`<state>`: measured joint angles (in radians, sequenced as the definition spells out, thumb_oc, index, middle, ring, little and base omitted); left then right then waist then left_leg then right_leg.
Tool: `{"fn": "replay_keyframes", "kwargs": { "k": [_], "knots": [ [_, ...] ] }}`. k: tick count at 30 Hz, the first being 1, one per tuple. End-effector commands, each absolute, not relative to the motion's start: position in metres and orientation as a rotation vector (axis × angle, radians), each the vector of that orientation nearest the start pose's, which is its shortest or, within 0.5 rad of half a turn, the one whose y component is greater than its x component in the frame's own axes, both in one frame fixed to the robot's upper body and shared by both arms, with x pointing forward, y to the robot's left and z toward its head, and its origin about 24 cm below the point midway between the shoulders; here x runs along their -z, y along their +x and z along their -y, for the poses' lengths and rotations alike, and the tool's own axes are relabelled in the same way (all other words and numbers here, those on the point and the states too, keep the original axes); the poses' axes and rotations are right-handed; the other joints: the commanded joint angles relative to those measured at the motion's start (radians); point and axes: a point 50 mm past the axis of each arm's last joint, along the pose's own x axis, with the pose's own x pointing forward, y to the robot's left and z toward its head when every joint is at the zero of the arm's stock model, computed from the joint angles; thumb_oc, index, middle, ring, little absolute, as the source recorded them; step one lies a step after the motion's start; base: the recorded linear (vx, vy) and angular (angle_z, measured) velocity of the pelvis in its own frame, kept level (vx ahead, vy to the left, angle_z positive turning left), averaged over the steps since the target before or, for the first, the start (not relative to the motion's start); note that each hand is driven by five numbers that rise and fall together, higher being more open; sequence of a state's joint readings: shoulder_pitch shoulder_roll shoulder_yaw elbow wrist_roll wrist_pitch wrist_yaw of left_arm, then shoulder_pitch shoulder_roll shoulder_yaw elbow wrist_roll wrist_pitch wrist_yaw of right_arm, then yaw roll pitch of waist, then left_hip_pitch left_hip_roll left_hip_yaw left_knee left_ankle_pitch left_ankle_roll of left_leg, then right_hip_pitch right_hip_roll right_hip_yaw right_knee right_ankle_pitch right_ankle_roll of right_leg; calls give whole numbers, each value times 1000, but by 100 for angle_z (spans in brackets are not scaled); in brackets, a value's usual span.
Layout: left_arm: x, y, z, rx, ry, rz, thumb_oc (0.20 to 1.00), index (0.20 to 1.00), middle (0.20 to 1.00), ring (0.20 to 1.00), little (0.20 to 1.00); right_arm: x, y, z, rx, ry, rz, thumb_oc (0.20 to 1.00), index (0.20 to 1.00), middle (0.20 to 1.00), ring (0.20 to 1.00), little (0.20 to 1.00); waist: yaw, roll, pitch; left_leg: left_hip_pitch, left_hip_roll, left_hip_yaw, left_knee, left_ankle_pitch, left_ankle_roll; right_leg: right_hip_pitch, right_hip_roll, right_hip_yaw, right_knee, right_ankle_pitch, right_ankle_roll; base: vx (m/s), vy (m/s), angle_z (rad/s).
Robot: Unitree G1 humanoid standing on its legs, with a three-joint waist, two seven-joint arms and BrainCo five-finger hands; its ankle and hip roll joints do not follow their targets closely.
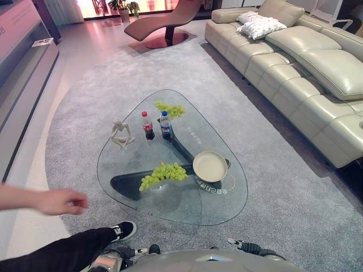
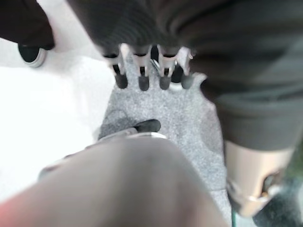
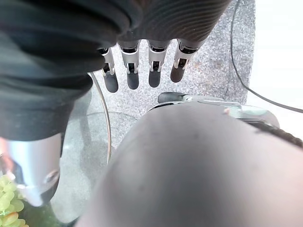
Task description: Pick up fruits into the plate
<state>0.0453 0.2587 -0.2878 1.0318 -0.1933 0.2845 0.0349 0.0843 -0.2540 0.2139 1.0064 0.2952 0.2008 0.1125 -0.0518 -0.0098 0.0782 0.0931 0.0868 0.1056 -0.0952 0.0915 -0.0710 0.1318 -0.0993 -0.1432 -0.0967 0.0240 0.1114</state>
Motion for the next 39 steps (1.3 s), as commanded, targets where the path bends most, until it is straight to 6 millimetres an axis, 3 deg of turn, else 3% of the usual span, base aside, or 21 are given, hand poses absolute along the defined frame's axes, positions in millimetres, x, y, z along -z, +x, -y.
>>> {"fn": "replay_keyframes", "kwargs": {
  "k": [1, 6, 15, 19, 22, 28, 29, 30, 31, 32, 34, 39],
  "knots": [
    [153, 106, -235, -58, 352, -1331, 1000, 1000, 1000, 1000, 1000, 155, 110, 193, -52, 47, -1222, 1000, 1000, 1000, 1000, 1000, 10, -5, 75, 42, -46, 6, 8, -95, 39, -1, 15, 8, 27, 17, -8, 0, 0, 0],
    [156, 105, -233, -83, 351, -1315, 1000, 1000, 1000, 1000, 1000, 161, 102, 192, -50, 54, -1233, 1000, 1000, 1000, 1000, 1000, 19, -11, 75, 43, -44, 7, 8, -94, 36, 3, 14, 6, 25, 21, -6, 21, -7, 0],
    [166, 75, -230, -117, 375, -1484, 1000, 1000, 1000, 1000, 1000, 168, 90, 193, -54, 54, -1277, 1000, 1000, 1000, 1000, 1000, 25, -16, 63, 50, -44, 8, 8, -101, 40, 10, 15, 7, 28, 14, -10, 94, 0, 0],
    [164, 81, -234, -135, 399, -1457, 1000, 1000, 1000, 1000, 1000, 167, 95, 196, -44, 58, -1274, 1000, 1000, 1000, 1000, 1000, 25, -19, 73, 47, -43, 10, 8, -101, 41, 1, 17, 14, 35, 10, -12, 91, -16, -1],
    [158, 103, -241, -133, 475, -1372, 1000, 1000, 1000, 1000, 1000, 163, 108, 200, -27, 77, -1240, 1000, 1000, 1000, 1000, 1000, 24, -22, 95, 20, -37, 17, 8, -93, 43, -39, 20, 27, 53, 10, -14, -25, -23, -3],
    [129, 171, -257, -135, 709, -1089, 1000, 1000, 1000, 1000, 1000, 147, 147, 215, -36, 61, -1117, 1000, 1000, 1000, 1000, 1000, 6, -15, 184, -63, -21, 28, 18, -65, 46, -146, 33, 55, 93, 15, -28, -137, -7, -9],
    [117, 191, -261, -143, 765, -1018, 1000, 1000, 1000, 1000, 1000, 142, 157, 221, -37, 55, -1085, 1000, 1000, 1000, 1000, 1000, -2, -9, 209, -82, -18, 29, 20, -57, 46, -170, 37, 62, 100, 17, -31, -108, 25, -7],
    [115, 195, -262, -146, 777, -1004, 1000, 1000, 1000, 1000, 1000, 141, 159, 222, -37, 54, -1079, 1000, 1000, 1000, 1000, 1000, -3, -8, 214, -86, -18, 30, 21, -56, 46, -174, 37, 63, 102, 17, -32, -125, 35, -6],
    [106, 207, -265, -163, 821, -952, 1000, 1000, 1000, 1000, 1000, 137, 166, 225, -38, 46, -1057, 1000, 1000, 1000, 1000, 1000, -7, -5, 231, -100, -17, 30, 24, -51, 44, -189, 39, 66, 105, 19, -34, -163, 38, -10],
    [84, 235, -273, -185, 895, -846, 1000, 1000, 1000, 1000, 1000, 129, 181, 230, -33, 41, -1012, 1000, 1000, 1000, 1000, 1000, -13, 1, 267, -131, -16, 30, 29, -39, 40, -218, 41, 73, 108, 26, -38, -171, 40, -16],
    [68, 252, -278, -208, 970, -765, 1000, 1000, 1000, 1000, 1000, 123, 191, 232, -31, 37, -986, 1000, 1000, 1000, 1000, 1000, -18, 4, 289, -150, -16, 30, 32, -31, 36, -234, 42, 74, 108, 31, -40, -129, 24, -13],
    [-1, 311, -295, -339, 1126, -536, 1000, 1000, 1000, 1000, 1000, 95, 238, 231, -28, 37, -861, 1000, 1000, 1000, 1000, 1000, -40, 5, 380, -234, -20, 31, 57, -16, 23, -317, 49, 82, 122, 43, -47, -146, 1, -5]
  ]
}}
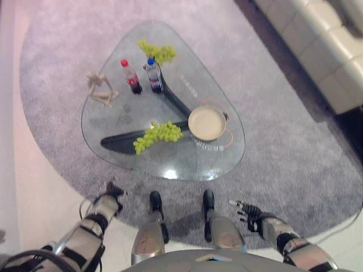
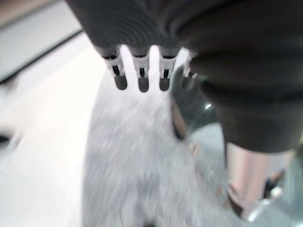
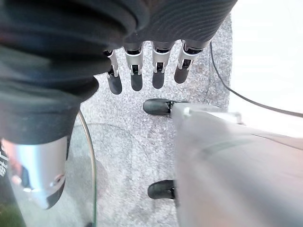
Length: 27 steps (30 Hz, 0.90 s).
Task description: Pick up fruits into the plate
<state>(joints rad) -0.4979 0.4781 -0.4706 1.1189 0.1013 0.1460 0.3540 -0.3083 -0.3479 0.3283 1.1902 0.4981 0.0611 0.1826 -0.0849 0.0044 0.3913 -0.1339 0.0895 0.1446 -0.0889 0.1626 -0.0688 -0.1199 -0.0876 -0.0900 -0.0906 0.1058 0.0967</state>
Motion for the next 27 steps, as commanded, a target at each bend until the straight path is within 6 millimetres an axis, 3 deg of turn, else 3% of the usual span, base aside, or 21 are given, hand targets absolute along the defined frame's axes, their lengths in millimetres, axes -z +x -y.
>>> {"fn": "replay_keyframes", "kwargs": {
  "k": [1, 7, 11, 23, 25, 27],
  "knots": [
    [-17, 321, -298, -375, 1153, -496, 1000, 1000, 1000, 1000, 1000, 89, 248, 229, -26, 44, -834, 1000, 1000, 1000, 1000, 1000, -12, -12, 85, -27, -24, -7, 59, -85, 20, -88, 40, 31, 123, -37, -33, -118, -25, -1],
    [-86, 359, -300, -494, 1311, -323, 1000, 1000, 1000, 1000, 1000, 62, 285, 213, -15, 101, -721, 1000, 1000, 1000, 1000, 1000, -32, -33, 129, -147, -30, -3, 106, -77, 12, -224, 58, 37, 172, -26, -42, -96, -57, -1],
    [-116, 374, -295, -530, 1371, -271, 1000, 1000, 1000, 1000, 1000, 47, 302, 202, -2, 161, -642, 1000, 1000, 1000, 1000, 1000, -48, -46, 129, -229, -28, 6, 140, -72, 4, -311, 65, 34, 199, -21, -47, -76, -63, -3],
    [-155, 393, -276, -591, 1486, -224, 1000, 1000, 1000, 1000, 1000, 11, 334, 179, -18, 298, -465, 1000, 1000, 1000, 1000, 1000, -80, -85, 129, -395, -13, 25, 176, -54, -12, -494, 74, 25, 248, 3, -37, -47, -77, -4],
    [-156, 392, -277, -638, 1497, -235, 1000, 1000, 1000, 1000, 1000, 11, 334, 170, -28, 299, -450, 1000, 1000, 1000, 1000, 1000, -87, -87, 129, -425, -10, 21, 186, -52, -17, -525, 80, 27, 260, 4, -38, -43, -21, -10],
    [-157, 389, -285, -675, 1476, -264, 1000, 1000, 1000, 1000, 1000, 23, 319, 174, -47, 288, -438, 1000, 1000, 1000, 1000, 1000, -105, -93, 129, -452, -6, 23, 194, -52, -21, -554, 88, 37, 269, 7, -35, -38, 16, -9]
  ]
}}
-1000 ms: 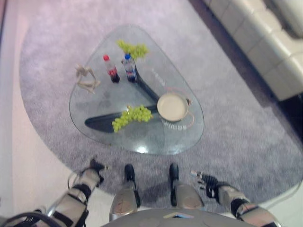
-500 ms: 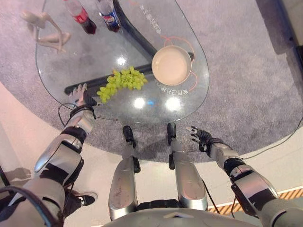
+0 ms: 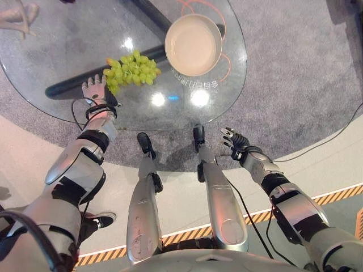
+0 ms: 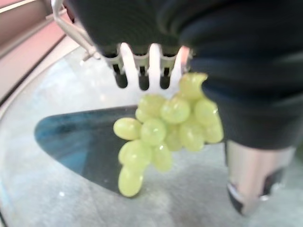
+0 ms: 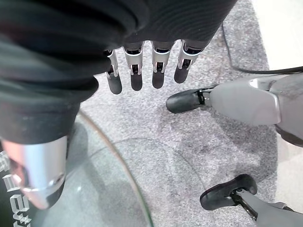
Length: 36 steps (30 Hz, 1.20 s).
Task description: Pick up fruits into the plate
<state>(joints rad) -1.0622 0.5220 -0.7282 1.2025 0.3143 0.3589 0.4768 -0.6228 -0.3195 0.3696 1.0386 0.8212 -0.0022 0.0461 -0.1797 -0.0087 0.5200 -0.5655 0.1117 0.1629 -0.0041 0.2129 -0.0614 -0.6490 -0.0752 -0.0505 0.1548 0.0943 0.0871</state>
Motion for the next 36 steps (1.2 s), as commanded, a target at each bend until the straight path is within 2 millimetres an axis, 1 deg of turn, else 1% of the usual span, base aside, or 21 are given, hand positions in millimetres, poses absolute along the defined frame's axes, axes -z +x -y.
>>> {"fn": "replay_keyframes", "kwargs": {
  "k": [1, 2, 3, 5, 10, 13, 14, 15, 16, 17, 22, 28, 36],
  "knots": [
    [-155, 387, -287, -683, 1470, -277, 1000, 1000, 1000, 1000, 1000, 29, 311, 178, -52, 283, -439, 1000, 1000, 1000, 1000, 1000, -17, -82, 0, -22, -27, 6, 110, -106, -29, -29, 78, 1, 26, 14, -23, -19, 24, -13],
    [-158, 385, -294, -715, 1459, -292, 1000, 1000, 1000, 1000, 1000, 38, 298, 186, -69, 273, -430, 1000, 1000, 1000, 1000, 1000, -34, -89, 0, -40, -25, 11, 108, -102, -29, -49, 80, 7, 24, 20, -20, 0, 22, -11],
    [-158, 383, -297, -730, 1466, -302, 1000, 1000, 1000, 1000, 1000, 42, 291, 188, -74, 271, -432, 1000, 1000, 1000, 1000, 1000, -41, -93, 0, -38, -23, 14, 106, -107, -30, -50, 82, 10, 25, 14, -19, -5, 12, -15],
    [-166, 380, -306, -781, 1464, -324, 1000, 1000, 1000, 1000, 1000, 47, 282, 189, -84, 271, -426, 1000, 1000, 1000, 1000, 1000, -56, -102, 0, -49, -19, 18, 98, -106, -31, -64, 83, 13, 19, 17, -17, 1, -15, -14],
    [-188, 374, -319, -930, 1544, -349, 1000, 1000, 1000, 1000, 1000, 46, 278, 180, -108, 296, -411, 1000, 1000, 1000, 1000, 1000, -73, -125, 0, -71, -9, 17, 94, -99, -38, -88, 82, 11, 13, 28, -17, -4, -59, -4],
    [-202, 372, -324, -1005, 1551, -339, 1000, 1000, 1000, 1000, 1000, 44, 279, 172, -120, 318, -399, 1000, 1000, 1000, 1000, 1000, -75, -137, 0, -82, -4, 13, 91, -94, -43, -96, 82, 8, 7, 36, -15, -12, -89, -2],
    [-205, 372, -325, -1018, 1553, -340, 884, 884, 884, 884, 884, 44, 278, 171, -124, 324, -396, 1000, 1000, 1000, 1000, 1000, -75, -140, 0, -83, -3, 12, 89, -94, -44, -97, 81, 8, 4, 39, -14, -12, -87, 0],
    [-209, 371, -326, -1039, 1550, -326, 514, 514, 514, 514, 514, 44, 278, 167, -129, 331, -392, 1000, 1000, 1000, 1000, 1000, -75, -144, 0, -87, -1, 9, 86, -92, -45, -100, 81, 6, 1, 43, -13, -9, -71, 0],
    [-211, 371, -326, -1047, 1554, -322, 304, 304, 304, 304, 304, 43, 278, 166, -132, 334, -391, 1000, 1000, 1000, 1000, 1000, -75, -146, 0, -88, -1, 8, 85, -92, -46, -101, 81, 6, -1, 45, -13, -8, -74, -2],
    [-214, 370, -327, -1062, 1557, -326, 200, 200, 200, 200, 200, 43, 278, 164, -137, 339, -390, 1000, 1000, 1000, 1000, 1000, -75, -149, 0, -91, -1, 6, 85, -92, -47, -102, 82, 6, -2, 46, -12, -8, -62, -1],
    [-220, 371, -325, -1074, 1568, -309, 200, 200, 200, 200, 200, 42, 277, 158, -145, 357, -390, 1000, 1000, 1000, 1000, 1000, -70, -153, 0, -92, -1, -3, 80, -91, -47, -102, 82, 1, -2, 48, -12, -4, -42, 3],
    [-219, 371, -325, -1066, 1569, -314, 200, 200, 200, 200, 200, 39, 279, 156, -152, 357, -380, 1000, 1000, 1000, 1000, 1000, -64, -151, 0, -81, -3, -8, 73, -88, -46, -91, 81, -1, -3, 48, -11, -1, -6, 3],
    [-220, 373, -325, -1036, 1564, -293, 200, 200, 200, 200, 200, 39, 279, 160, -145, 355, -378, 1000, 1000, 1000, 1000, 1000, -57, -144, 0, -55, -6, -7, 59, -82, -46, -65, 78, -3, -9, 46, -11, 1, 15, 2]
  ]
}}
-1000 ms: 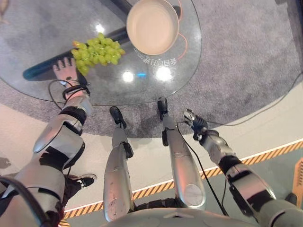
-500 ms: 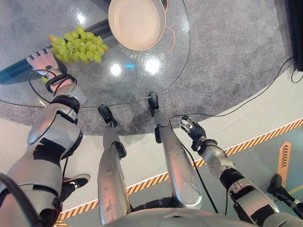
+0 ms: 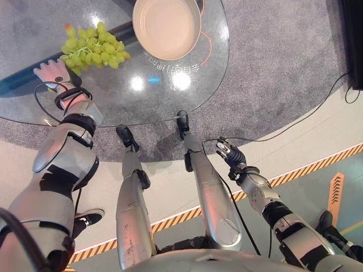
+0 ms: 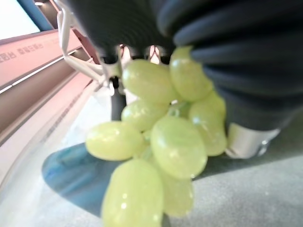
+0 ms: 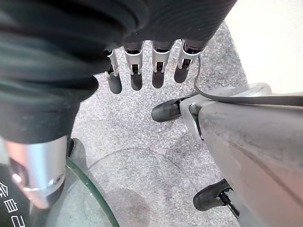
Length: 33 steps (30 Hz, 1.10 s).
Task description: Pick up fruits into the plate
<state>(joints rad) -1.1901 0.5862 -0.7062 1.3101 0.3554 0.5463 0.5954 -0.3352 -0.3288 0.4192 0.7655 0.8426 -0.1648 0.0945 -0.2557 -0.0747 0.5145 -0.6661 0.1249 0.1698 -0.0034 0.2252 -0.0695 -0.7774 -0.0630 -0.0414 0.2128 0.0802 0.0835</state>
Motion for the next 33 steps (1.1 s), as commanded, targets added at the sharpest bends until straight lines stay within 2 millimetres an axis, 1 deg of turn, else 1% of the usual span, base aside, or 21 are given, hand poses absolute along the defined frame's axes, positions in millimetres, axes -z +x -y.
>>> {"fn": "replay_keyframes", "kwargs": {
  "k": [1, 5, 10, 13, 15, 18, 19, 20, 21, 23, 28, 29, 31, 32, 33],
  "knots": [
    [-220, 374, -324, -1029, 1563, -287, 200, 200, 200, 200, 200, 39, 279, 161, -143, 354, -378, 1000, 1000, 1000, 1000, 1000, 22, -76, 5, 51, -20, -15, 58, -95, -37, 70, 66, -13, -67, 59, -7, 0, 35, 1],
    [-217, 376, -321, -997, 1550, -255, 200, 200, 200, 200, 200, 39, 278, 163, -138, 348, -375, 1000, 1000, 1000, 1000, 1000, 29, -67, 5, 82, -24, -14, 52, -95, -34, 99, 67, -16, -62, 48, -11, -2, 44, 0],
    [-214, 379, -317, -948, 1540, -191, 200, 200, 200, 200, 200, 38, 279, 169, -127, 329, -370, 1000, 1000, 1000, 1000, 1000, 45, -44, 5, 150, -31, -19, 45, -100, -30, 164, 65, -18, -56, 27, -15, 3, 64, 1],
    [-211, 380, -314, -914, 1546, -153, 200, 200, 200, 200, 200, 39, 278, 173, -113, 316, -366, 1000, 1000, 1000, 1000, 1000, 57, -22, 5, 193, -38, -27, 34, -99, -26, 207, 64, -16, -59, 17, -18, 16, 77, 1],
    [-205, 380, -314, -884, 1544, -135, 200, 200, 200, 200, 200, 40, 277, 178, -101, 307, -367, 1000, 1000, 1000, 1000, 1000, 66, -4, 5, 241, -40, -29, 19, -104, -25, 252, 60, -16, -61, 1, -17, 33, 94, 2],
    [-201, 378, -313, -849, 1536, -99, 200, 200, 200, 200, 200, 40, 276, 185, -81, 294, -362, 1000, 1000, 1000, 1000, 1000, 80, 24, 5, 297, -44, -29, 0, -102, -23, 310, 53, -23, -73, -5, -13, 42, 93, 1],
    [-201, 378, -313, -847, 1535, -99, 200, 200, 200, 200, 200, 40, 276, 185, -81, 292, -361, 1000, 1000, 1000, 1000, 1000, 81, 26, 5, 302, -44, -29, -2, -102, -23, 314, 53, -24, -74, -6, -13, 74, 112, 7],
    [-198, 377, -313, -812, 1543, -77, 200, 200, 200, 200, 200, 39, 276, 189, -67, 284, -360, 1000, 1000, 1000, 1000, 1000, 88, 42, 5, 341, -48, -29, -16, -103, -22, 356, 45, -29, -83, -10, -9, 74, 120, 10],
    [-197, 377, -312, -791, 1545, -68, 200, 200, 200, 200, 200, 39, 276, 191, -63, 272, -357, 1000, 1000, 1000, 1000, 1000, 91, 51, 5, 363, -50, -29, -23, -103, -23, 379, 41, -32, -90, -11, -7, 94, 148, 13],
    [-195, 376, -312, -763, 1556, -50, 200, 200, 200, 200, 200, 37, 276, 194, -59, 261, -352, 1000, 1000, 1000, 1000, 1000, 95, 59, 5, 391, -52, -29, -32, -105, -23, 409, 36, -35, -98, -13, -5, 69, 96, 9],
    [-179, 372, -300, -536, 1633, -17, 200, 200, 200, 200, 200, 33, 270, 204, -50, 262, -311, 1000, 1000, 1000, 1000, 1000, 110, 92, -63, 478, -63, -27, -53, -122, -21, 509, 12, -55, -124, -28, -1, 119, 111, 14],
    [-173, 370, -297, -469, 1649, -7, 200, 200, 200, 200, 200, 30, 269, 204, -54, 265, -293, 1000, 1000, 1000, 1000, 1000, 113, 97, -81, 493, -66, -29, -54, -127, -21, 530, 7, -59, -129, -32, -1, 115, 102, 15],
    [-169, 365, -294, -391, 1680, 6, 200, 200, 200, 200, 200, 22, 270, 205, -82, 271, -260, 1000, 1000, 1000, 1000, 1000, 118, 104, -111, 523, -68, -28, -55, -135, -20, 569, -2, -68, -140, -36, 0, 146, 90, 5],
    [-166, 359, -289, -304, 1724, 34, 200, 200, 200, 200, 200, 13, 270, 205, -121, 264, -233, 1000, 1000, 1000, 1000, 1000, 123, 105, -139, 550, -72, -29, -55, -142, -19, 606, -10, -73, -152, -38, 2, 193, 69, 5],
    [-165, 354, -288, -263, 1754, 54, 200, 200, 200, 200, 200, 6, 270, 206, -162, 248, -214, 1000, 1000, 1000, 1000, 1000, 128, 106, -161, 567, -72, -29, -54, -146, -18, 628, -15, -77, -159, -38, 5, 154, 41, 8]
  ]
}}
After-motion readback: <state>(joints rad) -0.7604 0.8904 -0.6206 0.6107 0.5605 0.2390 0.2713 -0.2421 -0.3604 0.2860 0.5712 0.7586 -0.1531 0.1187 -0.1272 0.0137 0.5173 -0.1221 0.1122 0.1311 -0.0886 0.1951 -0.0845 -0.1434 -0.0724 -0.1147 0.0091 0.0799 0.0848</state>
